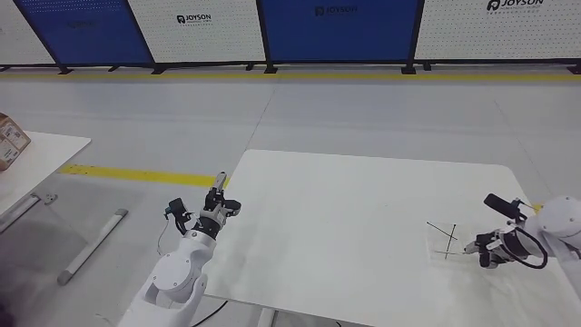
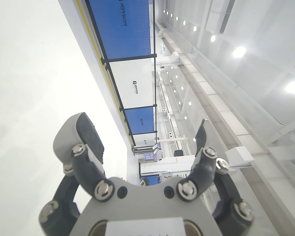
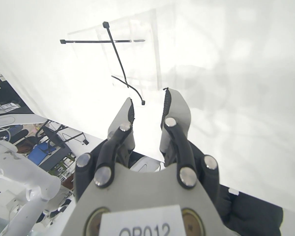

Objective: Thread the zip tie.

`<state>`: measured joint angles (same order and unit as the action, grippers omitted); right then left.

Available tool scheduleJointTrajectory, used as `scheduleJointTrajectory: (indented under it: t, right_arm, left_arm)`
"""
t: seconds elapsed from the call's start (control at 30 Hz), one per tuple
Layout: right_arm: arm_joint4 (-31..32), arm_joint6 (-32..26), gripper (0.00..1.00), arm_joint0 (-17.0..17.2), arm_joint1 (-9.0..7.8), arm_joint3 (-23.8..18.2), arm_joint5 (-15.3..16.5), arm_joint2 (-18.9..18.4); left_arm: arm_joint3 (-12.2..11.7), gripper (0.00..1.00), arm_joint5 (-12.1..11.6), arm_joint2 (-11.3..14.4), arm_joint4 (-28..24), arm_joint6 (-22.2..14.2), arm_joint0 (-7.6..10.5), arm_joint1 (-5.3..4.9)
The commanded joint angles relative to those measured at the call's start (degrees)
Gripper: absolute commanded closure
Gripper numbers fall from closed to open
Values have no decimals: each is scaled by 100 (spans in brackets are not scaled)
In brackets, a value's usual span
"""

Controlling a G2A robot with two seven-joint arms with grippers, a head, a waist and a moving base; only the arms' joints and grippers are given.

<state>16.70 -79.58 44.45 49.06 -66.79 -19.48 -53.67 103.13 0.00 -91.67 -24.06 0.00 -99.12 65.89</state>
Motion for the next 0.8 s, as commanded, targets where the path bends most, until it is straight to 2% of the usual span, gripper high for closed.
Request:
scheduleJointTrajectory:
  t: [0.0,0.4,0.67,0.77]
  right_arm:
    - [-3,-2,75,-24,24,38,0,10]
    - [96,-6,83,-67,106,127,0,-9]
    - [113,-6,83,-56,131,150,0,-37]
    - [116,-6,87,-56,136,146,0,-48]
  left_arm:
    - [0,0,0,0,0,0,0,0]
    - [0,0,0,0,0,0,0,0]
    - [0,0,0,0,0,0,0,0]
    - [0,0,0,0,0,0,0,0]
